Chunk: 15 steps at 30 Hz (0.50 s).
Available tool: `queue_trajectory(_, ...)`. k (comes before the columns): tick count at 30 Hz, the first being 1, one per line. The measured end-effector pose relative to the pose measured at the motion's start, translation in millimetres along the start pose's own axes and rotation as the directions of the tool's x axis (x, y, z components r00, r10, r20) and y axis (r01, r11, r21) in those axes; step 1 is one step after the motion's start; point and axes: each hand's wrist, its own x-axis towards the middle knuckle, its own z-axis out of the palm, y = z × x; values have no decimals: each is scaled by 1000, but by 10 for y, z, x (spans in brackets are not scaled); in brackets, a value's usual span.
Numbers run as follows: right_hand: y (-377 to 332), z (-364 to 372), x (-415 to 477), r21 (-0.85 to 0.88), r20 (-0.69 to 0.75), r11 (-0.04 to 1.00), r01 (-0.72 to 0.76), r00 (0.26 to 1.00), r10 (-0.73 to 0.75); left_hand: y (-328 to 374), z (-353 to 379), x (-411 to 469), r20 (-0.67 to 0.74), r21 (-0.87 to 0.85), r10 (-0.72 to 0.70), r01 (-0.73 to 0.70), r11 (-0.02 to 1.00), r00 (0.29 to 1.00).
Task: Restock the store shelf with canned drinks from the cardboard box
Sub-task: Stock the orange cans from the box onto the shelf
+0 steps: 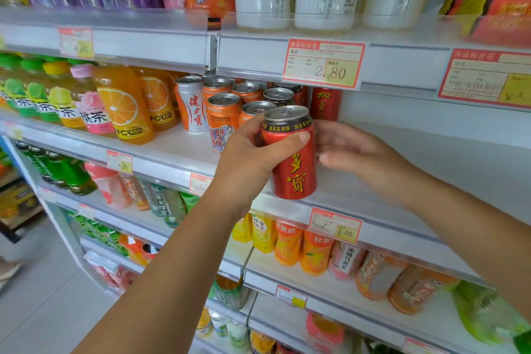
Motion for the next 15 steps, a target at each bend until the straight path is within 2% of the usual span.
queue_trajectory(2, 1, 82, -95, 33, 34, 999, 7, 999, -8, -6, 138, 39, 13, -10, 21, -21, 1000, 1000)
queue_trajectory(6, 47, 99, -108, -122, -214, 993, 2, 977, -28, -91, 304, 121, 62, 27, 34, -36, 999, 998)
queue_trajectory(9, 102, 31, -71, -194, -326, 978, -81, 945, 13, -115, 231, 121, 102, 193, 73, -92, 977, 992)
queue_trajectory(11, 177, -40, 11, -259, -398, 952, -160, 916, 46, -139, 77, 45, 64, 419, 90, -109, 901, 994)
queue_trajectory(13, 252, -104, 128, -301, -437, 930, -213, 897, 64, -197, -122, -69, 64, 641, 139, -147, 754, 988)
queue_trajectory(15, 315, -152, 271, -310, -456, 922, -232, 887, 70, -304, -316, -139, 122, 775, 197, -218, 593, 973)
